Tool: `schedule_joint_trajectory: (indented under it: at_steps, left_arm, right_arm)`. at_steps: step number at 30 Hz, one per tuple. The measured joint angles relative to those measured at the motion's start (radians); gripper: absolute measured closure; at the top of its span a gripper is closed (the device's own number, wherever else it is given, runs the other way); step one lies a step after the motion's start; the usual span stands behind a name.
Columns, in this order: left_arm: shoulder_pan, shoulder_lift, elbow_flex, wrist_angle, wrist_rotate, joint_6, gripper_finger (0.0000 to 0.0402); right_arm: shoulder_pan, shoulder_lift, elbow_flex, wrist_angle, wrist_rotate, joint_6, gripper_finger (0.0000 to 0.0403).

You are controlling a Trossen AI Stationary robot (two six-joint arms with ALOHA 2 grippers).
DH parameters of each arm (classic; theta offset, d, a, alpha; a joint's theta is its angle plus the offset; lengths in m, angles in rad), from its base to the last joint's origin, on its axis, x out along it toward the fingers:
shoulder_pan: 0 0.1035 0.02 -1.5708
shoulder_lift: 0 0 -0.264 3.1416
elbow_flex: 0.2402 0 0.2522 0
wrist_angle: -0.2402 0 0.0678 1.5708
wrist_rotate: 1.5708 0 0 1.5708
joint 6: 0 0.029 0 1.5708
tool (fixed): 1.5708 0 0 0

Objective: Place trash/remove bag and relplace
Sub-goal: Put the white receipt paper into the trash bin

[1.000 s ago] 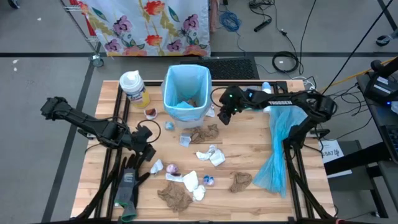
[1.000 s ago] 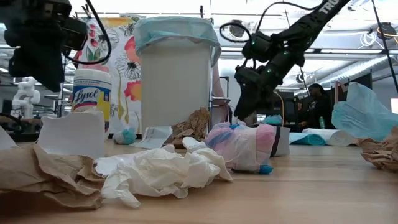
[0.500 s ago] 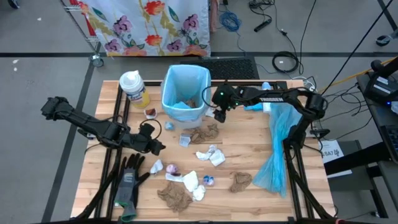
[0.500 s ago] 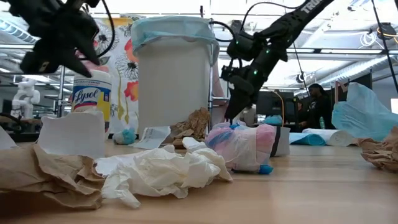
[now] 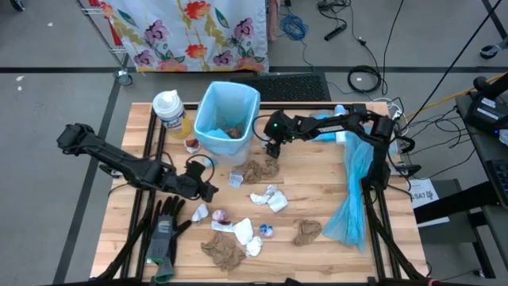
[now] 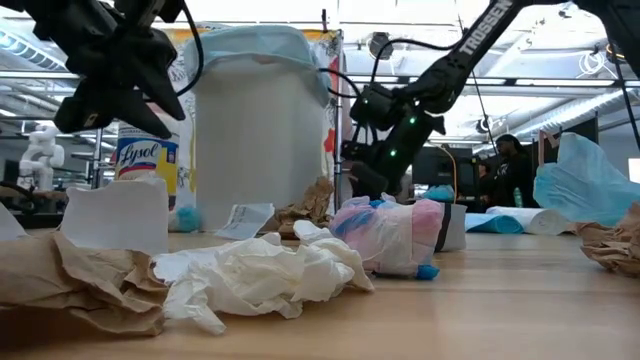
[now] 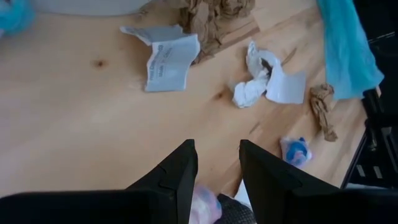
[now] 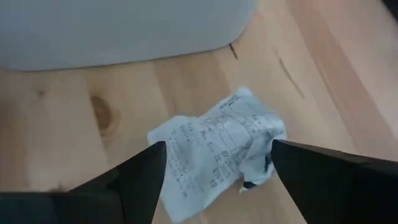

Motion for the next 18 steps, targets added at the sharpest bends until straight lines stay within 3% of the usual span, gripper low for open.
schedule_joint_trajectory:
  at_steps: [5, 8, 11, 16, 18]
  left_arm:
    - [0.0, 0.013, 0.0, 0.003, 0.01, 0.0, 0.0276]
    - [0.0, 0.013, 0.0, 0.007, 0.012, 0.0, 0.0276]
    - [0.0, 0.013, 0.0, 0.009, 0.012, 0.001, 0.0276]
    - [0.0, 0.013, 0.0, 0.008, 0.012, 0.026, 0.0276]
    - [0.0, 0.013, 0.0, 0.001, 0.012, 0.032, 0.0276]
  right_arm:
    - [-0.002, 0.053, 0.006, 0.031, 0.008, 0.062, 0.0123]
    - [-0.002, 0.072, 0.008, 0.015, 0.011, 0.103, 0.0149]
    - [0.002, 0.072, 0.01, -0.018, 0.015, 0.109, 0.0216]
    - [0.006, 0.035, 0.007, -0.14, -0.003, 0.143, 0.037]
    - [0.007, -0.001, 0.003, -0.216, -0.012, 0.163, 0.0388]
